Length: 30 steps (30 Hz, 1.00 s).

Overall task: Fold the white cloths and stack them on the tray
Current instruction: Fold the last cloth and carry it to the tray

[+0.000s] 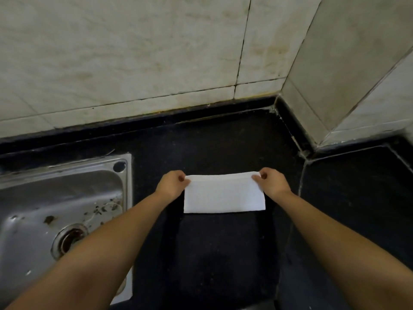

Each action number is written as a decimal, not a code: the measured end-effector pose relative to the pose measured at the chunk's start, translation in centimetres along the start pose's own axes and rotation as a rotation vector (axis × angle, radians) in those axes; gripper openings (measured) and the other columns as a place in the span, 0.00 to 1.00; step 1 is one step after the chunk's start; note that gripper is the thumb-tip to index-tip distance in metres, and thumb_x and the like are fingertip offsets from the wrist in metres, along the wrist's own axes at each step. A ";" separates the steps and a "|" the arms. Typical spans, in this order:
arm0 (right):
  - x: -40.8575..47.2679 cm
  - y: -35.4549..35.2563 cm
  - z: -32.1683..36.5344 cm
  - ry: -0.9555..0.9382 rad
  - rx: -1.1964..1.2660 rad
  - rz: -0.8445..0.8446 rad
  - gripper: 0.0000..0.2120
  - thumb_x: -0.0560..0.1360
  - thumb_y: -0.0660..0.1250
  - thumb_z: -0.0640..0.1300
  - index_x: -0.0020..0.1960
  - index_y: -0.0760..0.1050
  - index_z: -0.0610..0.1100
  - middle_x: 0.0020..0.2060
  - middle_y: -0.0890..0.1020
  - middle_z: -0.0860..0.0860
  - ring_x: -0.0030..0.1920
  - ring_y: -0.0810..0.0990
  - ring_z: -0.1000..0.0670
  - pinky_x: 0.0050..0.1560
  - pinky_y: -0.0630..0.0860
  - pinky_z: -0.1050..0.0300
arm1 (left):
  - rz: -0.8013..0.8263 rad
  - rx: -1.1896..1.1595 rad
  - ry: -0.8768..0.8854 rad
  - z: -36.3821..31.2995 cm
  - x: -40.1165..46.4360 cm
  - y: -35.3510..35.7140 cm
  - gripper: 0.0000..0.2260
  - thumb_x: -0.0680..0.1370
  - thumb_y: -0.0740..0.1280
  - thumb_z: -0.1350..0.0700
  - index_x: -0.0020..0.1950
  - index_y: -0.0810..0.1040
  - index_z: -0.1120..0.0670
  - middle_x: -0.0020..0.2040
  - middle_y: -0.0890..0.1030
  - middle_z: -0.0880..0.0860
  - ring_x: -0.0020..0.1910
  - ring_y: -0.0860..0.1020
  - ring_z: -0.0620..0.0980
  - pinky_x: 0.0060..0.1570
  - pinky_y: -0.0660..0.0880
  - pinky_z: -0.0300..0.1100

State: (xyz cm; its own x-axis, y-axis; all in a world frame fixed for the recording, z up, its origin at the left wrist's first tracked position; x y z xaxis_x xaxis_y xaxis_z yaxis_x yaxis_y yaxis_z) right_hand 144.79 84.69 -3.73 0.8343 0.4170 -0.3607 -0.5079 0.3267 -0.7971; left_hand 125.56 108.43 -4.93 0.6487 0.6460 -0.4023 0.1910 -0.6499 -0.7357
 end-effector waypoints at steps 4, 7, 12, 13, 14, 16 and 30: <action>1.0 1.0 -0.2 0.004 -0.196 -0.020 0.10 0.78 0.62 0.52 0.51 0.74 0.46 0.48 0.78 0.47 0.44 0.76 0.50 0.42 0.72 0.55 | -0.009 0.257 0.058 -0.6 0.7 0.5 0.06 0.78 0.63 0.53 0.44 0.75 0.53 0.46 0.77 0.53 0.46 0.77 0.51 0.46 0.75 0.46; 0.9 1.0 -0.1 -0.029 -0.265 -0.056 0.11 0.78 0.62 0.52 0.53 0.73 0.45 0.52 0.78 0.46 0.48 0.77 0.47 0.44 0.73 0.54 | -0.037 0.389 0.156 -1.5 0.9 0.6 0.07 0.78 0.62 0.53 0.54 0.74 0.54 0.54 0.74 0.54 0.56 0.73 0.53 0.52 0.71 0.46; -0.6 0.4 1.8 -0.125 -0.275 -0.115 0.18 0.77 0.63 0.49 0.65 0.66 0.45 0.60 0.73 0.45 0.57 0.76 0.45 0.49 0.74 0.52 | 0.046 0.468 0.221 -1.8 1.1 1.3 0.13 0.79 0.60 0.57 0.63 0.71 0.53 0.61 0.72 0.54 0.62 0.69 0.54 0.58 0.69 0.45; -1.3 0.7 2.7 -0.186 -0.292 -0.117 0.18 0.78 0.63 0.49 0.65 0.66 0.46 0.61 0.73 0.46 0.58 0.75 0.46 0.49 0.74 0.52 | 0.059 0.485 0.216 -1.8 1.0 1.4 0.12 0.79 0.60 0.57 0.62 0.72 0.54 0.61 0.72 0.54 0.62 0.69 0.54 0.58 0.69 0.45; -2.3 1.4 3.8 -0.259 -0.307 -0.102 0.17 0.78 0.62 0.49 0.65 0.67 0.46 0.60 0.73 0.47 0.58 0.75 0.47 0.50 0.73 0.54 | 0.073 0.483 0.206 -1.8 0.8 1.4 0.11 0.79 0.60 0.57 0.60 0.73 0.54 0.60 0.72 0.55 0.61 0.69 0.54 0.58 0.69 0.45; -4.9 3.7 6.1 -0.420 -0.313 0.000 0.13 0.79 0.60 0.48 0.62 0.71 0.46 0.57 0.74 0.48 0.58 0.74 0.47 0.52 0.72 0.54 | 0.098 0.438 0.172 -1.4 0.2 1.6 0.08 0.78 0.61 0.58 0.56 0.73 0.55 0.58 0.72 0.55 0.59 0.70 0.54 0.55 0.70 0.45; -14.0 13.7 12.0 -0.630 -0.406 0.118 0.12 0.79 0.59 0.44 0.59 0.70 0.38 0.55 0.75 0.40 0.56 0.74 0.40 0.50 0.71 0.49 | 0.024 -0.431 -0.118 2.4 -3.9 0.8 0.12 0.78 0.64 0.64 0.60 0.74 0.58 0.44 0.76 0.55 0.38 0.75 0.47 0.35 0.72 0.36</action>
State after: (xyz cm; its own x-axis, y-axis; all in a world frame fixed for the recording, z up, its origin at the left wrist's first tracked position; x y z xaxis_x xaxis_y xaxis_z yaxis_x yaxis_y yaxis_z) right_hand 123.52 93.53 -3.79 0.4371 0.8753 -0.2066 -0.3656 -0.0370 -0.9301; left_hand 121.43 106.36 -5.21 0.5732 0.6535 -0.4944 0.4826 -0.7568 -0.4408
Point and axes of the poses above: each hand's wrist, its own x-axis towards the middle knuckle, its own y-axis out of the palm, z = x × y, the point moved 7 cm from there along x, towards the middle knuckle
